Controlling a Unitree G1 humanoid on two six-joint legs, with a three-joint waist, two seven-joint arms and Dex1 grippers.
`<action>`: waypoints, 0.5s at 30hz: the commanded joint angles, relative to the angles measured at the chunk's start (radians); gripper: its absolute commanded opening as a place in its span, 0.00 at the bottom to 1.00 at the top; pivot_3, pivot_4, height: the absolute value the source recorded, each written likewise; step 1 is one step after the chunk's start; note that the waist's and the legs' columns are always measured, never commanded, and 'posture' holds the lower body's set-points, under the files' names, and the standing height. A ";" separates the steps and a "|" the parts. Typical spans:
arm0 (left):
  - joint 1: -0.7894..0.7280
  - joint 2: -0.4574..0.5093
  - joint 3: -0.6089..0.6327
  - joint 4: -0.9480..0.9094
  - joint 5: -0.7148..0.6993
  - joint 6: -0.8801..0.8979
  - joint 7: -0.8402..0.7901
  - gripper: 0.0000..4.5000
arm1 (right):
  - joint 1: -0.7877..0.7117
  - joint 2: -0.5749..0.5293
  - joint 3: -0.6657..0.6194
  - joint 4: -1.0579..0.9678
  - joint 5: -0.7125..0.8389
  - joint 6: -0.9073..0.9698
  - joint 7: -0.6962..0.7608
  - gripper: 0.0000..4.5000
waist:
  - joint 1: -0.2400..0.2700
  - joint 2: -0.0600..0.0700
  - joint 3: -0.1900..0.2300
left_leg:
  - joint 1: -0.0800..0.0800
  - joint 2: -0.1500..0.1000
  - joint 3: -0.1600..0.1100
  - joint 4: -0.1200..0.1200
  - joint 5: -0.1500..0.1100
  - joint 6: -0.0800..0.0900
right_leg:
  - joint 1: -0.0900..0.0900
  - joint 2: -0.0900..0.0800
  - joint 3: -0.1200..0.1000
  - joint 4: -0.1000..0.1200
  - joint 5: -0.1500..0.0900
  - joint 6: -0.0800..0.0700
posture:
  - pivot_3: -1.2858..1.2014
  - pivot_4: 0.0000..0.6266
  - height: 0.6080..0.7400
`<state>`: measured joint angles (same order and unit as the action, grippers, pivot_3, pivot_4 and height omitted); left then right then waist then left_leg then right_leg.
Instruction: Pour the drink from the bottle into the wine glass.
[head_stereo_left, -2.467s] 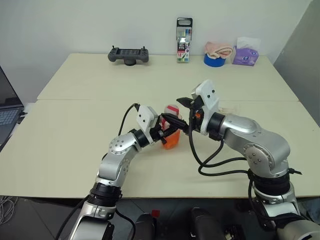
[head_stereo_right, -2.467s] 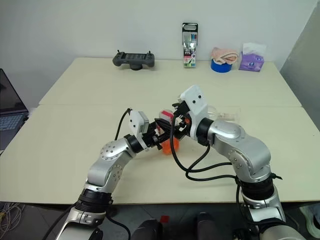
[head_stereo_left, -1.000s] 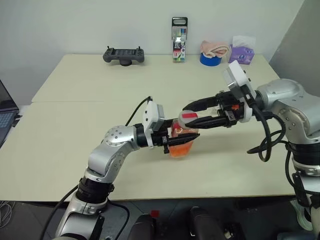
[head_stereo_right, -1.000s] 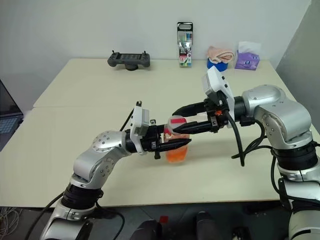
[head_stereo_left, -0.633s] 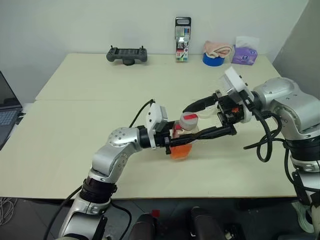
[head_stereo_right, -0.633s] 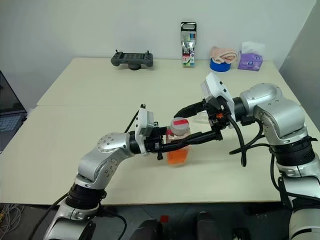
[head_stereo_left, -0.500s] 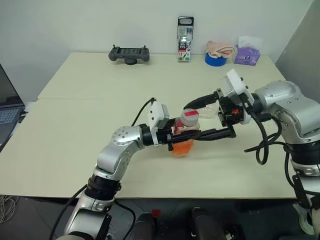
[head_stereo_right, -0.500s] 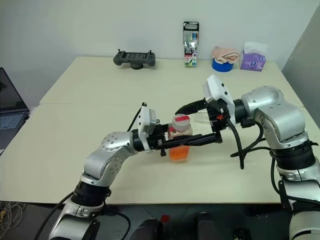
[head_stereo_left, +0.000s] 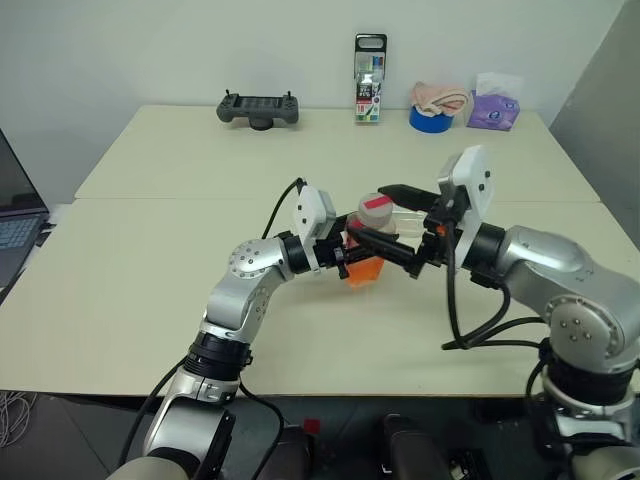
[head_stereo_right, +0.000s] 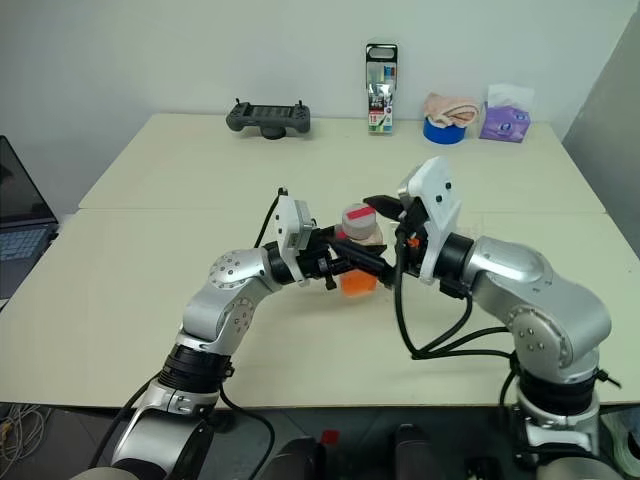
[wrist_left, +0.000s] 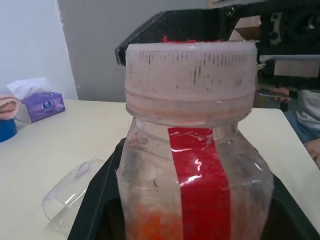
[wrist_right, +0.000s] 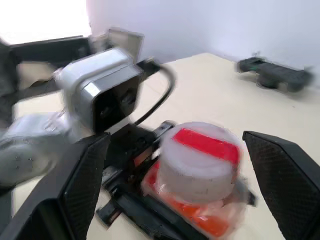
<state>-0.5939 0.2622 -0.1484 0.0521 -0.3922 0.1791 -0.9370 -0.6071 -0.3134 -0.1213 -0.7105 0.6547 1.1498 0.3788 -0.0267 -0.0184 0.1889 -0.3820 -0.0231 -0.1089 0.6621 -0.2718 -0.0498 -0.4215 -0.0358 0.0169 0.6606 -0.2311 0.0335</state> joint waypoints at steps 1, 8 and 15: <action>-0.016 -0.018 0.010 -0.008 -0.006 -0.041 -0.013 0.40 | -0.014 0.044 -0.032 -0.098 0.001 0.079 -0.152 1.00 | 0.000 0.000 0.000 | 0.000 0.000 0.000 0.000 0.000 0.000 | 0.000 0.000 0.000 0.000 0.000 0.000 | 0.52 0.24 1.00; -0.027 -0.046 0.019 0.023 -0.005 -0.061 -0.017 0.40 | -0.019 0.105 -0.013 -0.141 -0.022 0.166 -0.302 1.00 | -0.002 0.000 0.000 | 0.000 0.000 0.000 0.000 0.000 0.000 | 0.000 0.000 0.000 0.000 0.000 0.000 | 0.52 0.24 1.00; -0.029 -0.047 0.017 0.028 -0.007 -0.064 -0.022 0.40 | -0.033 0.136 0.024 -0.152 -0.036 0.200 -0.371 1.00 | -0.004 0.000 0.000 | 0.000 0.000 0.000 0.000 0.000 0.000 | 0.000 0.001 0.000 0.000 0.000 0.000 | 0.52 0.24 1.00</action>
<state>-0.5952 0.2195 -0.1484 0.1096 -0.3906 0.1403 -0.9527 -0.6155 -0.1811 -0.0957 -0.8218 0.6332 1.3513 0.0265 -0.0307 -0.0184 0.1888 -0.3818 -0.0231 -0.1092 0.6620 -0.2718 -0.0494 -0.4214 -0.0352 0.0166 0.6608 -0.2314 0.0339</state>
